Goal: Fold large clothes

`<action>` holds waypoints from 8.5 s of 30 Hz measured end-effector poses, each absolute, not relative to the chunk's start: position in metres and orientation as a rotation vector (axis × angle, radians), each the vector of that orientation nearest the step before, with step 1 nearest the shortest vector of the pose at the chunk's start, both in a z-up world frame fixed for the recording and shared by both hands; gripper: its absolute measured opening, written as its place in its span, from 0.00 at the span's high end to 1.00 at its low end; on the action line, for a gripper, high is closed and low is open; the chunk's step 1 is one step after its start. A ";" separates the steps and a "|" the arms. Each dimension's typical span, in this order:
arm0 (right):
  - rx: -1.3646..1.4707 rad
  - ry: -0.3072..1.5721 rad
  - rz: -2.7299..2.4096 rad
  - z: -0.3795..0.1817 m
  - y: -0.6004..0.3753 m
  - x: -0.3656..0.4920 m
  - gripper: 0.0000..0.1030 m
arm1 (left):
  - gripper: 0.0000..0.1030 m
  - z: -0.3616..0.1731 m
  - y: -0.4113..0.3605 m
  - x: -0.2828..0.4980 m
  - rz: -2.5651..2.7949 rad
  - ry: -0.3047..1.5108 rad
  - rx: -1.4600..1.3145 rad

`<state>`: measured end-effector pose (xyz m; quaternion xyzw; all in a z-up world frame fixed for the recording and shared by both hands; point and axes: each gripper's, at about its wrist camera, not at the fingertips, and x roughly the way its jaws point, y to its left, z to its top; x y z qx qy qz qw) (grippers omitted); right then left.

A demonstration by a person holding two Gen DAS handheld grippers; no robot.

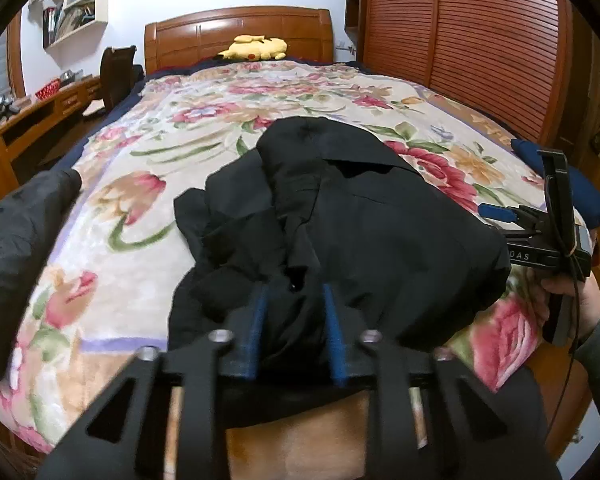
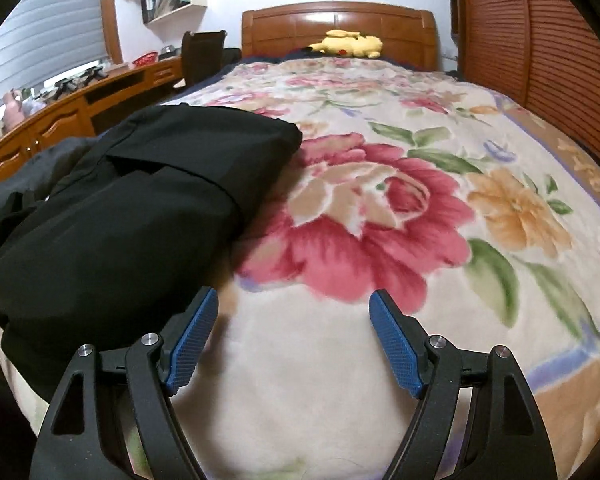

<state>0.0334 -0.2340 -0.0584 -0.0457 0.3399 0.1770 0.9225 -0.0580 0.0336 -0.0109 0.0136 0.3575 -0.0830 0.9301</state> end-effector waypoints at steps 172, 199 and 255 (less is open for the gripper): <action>-0.337 0.572 0.889 0.073 0.146 0.030 0.28 | 0.92 0.003 0.448 -0.109 0.433 0.632 -0.095; -0.207 0.456 0.756 0.073 -0.008 -0.001 0.25 | 0.47 0.083 0.248 -0.108 0.144 0.450 -0.033; -0.059 0.326 0.278 0.015 -0.222 0.030 0.16 | 0.42 0.019 -0.011 0.003 -0.069 0.412 -0.008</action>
